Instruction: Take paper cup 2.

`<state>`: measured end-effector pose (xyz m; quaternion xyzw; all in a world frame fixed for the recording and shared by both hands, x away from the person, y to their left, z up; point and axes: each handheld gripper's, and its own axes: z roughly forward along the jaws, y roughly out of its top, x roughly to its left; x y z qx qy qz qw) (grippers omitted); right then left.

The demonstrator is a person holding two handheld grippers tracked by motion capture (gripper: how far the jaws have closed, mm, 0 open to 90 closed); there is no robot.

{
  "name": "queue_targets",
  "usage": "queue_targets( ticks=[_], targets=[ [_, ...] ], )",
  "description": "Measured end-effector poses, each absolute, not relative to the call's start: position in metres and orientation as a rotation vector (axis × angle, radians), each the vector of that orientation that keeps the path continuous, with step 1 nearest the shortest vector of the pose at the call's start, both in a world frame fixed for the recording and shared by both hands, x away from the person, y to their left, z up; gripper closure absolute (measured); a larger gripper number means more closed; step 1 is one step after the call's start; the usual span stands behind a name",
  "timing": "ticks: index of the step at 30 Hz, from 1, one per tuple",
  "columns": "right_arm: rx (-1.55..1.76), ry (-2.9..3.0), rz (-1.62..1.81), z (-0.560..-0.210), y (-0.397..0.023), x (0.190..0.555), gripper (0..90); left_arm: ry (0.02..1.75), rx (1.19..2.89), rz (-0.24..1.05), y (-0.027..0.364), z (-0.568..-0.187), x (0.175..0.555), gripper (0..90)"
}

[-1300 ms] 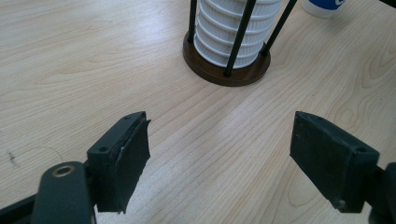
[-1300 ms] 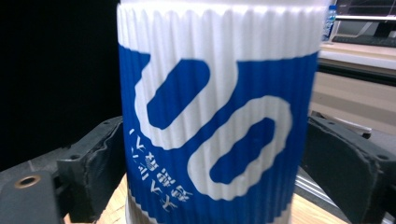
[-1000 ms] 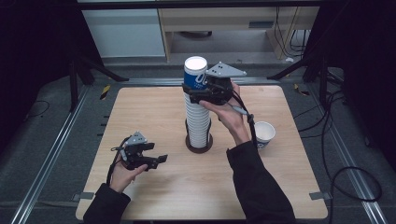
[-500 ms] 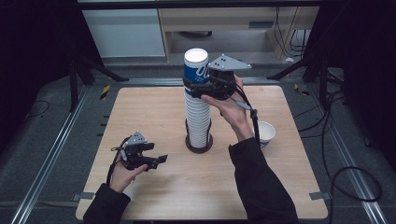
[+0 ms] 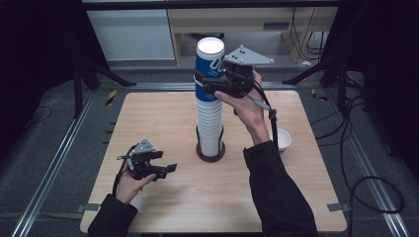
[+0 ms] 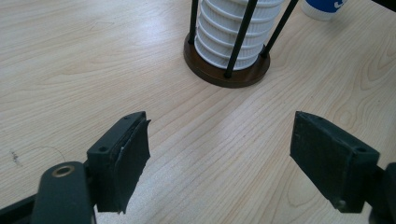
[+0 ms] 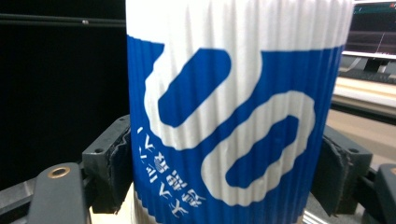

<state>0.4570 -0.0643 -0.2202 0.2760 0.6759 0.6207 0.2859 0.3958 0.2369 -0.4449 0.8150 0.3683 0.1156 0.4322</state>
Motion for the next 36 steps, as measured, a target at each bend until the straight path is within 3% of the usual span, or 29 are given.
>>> queue_targets(
  ticks=[15,36],
  targets=[
    [0.705,1.766,1.660,-0.205,-0.094,0.435,20.4,0.918,2.013,0.297,0.239,-0.441,0.394,19.3],
    [0.789,1.847,1.583,-0.277,-0.156,0.403,20.3,0.901,2.019,0.295,0.237,-0.437,0.392,19.6]
  ],
)
